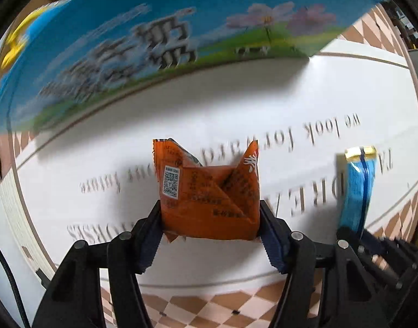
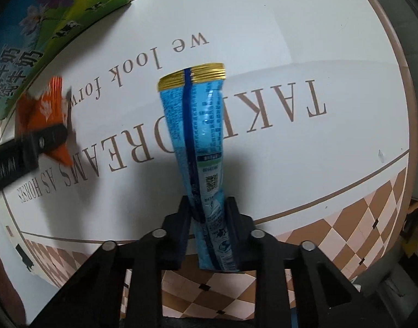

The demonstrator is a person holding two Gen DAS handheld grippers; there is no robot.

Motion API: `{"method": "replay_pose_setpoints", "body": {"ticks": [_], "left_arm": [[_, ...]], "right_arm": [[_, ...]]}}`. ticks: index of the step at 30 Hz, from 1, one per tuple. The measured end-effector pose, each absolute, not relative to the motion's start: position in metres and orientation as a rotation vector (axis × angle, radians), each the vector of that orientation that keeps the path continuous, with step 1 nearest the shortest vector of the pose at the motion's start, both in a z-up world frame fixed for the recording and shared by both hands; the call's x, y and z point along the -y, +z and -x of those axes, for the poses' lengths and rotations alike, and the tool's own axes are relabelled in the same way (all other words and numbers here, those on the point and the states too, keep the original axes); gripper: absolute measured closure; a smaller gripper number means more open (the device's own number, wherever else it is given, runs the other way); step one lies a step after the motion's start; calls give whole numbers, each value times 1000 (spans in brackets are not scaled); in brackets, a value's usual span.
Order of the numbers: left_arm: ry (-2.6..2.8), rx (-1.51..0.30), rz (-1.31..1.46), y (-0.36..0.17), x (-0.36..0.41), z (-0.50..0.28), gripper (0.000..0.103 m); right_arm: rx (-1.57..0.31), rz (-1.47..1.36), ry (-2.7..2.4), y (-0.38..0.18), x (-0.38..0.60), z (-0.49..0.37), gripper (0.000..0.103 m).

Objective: Organize soft objects
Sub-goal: 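Grasp the orange snack bag with the left tool while the right tool grasps the blue ice-pop, then drop both items into the box and open both tools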

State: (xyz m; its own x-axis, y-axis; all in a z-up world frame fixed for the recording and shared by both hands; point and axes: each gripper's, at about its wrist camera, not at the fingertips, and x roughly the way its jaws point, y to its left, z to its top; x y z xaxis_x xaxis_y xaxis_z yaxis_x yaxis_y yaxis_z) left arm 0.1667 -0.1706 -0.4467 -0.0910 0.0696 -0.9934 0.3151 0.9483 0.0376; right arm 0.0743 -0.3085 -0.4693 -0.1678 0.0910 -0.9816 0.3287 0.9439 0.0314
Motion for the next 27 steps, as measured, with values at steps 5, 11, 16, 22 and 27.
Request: {"method": "replay_pose_setpoints", "body": {"ticks": [5,11,16,22,27], "left_arm": [[-237,-1613,-211,-399,152,-164,41],[-336,-1497,-182,-302,155,-226,41],[-357,-1482,-182,-265,164,-326,41],[-373,-1592,-69,-279,182,-411,41],[-380,-1689,-43,-308,207,-451,41]], "right_arm": [[-1698,-357,-154,-444,301,-77,87],[-1546,-418,-36,-352,299,-101,87],[-1393,-449,39,-275,299,-160,87],[-1356,-497,4,-266,294,-261,87],[-1412,-532,-24,-294,300,-299,87]]}}
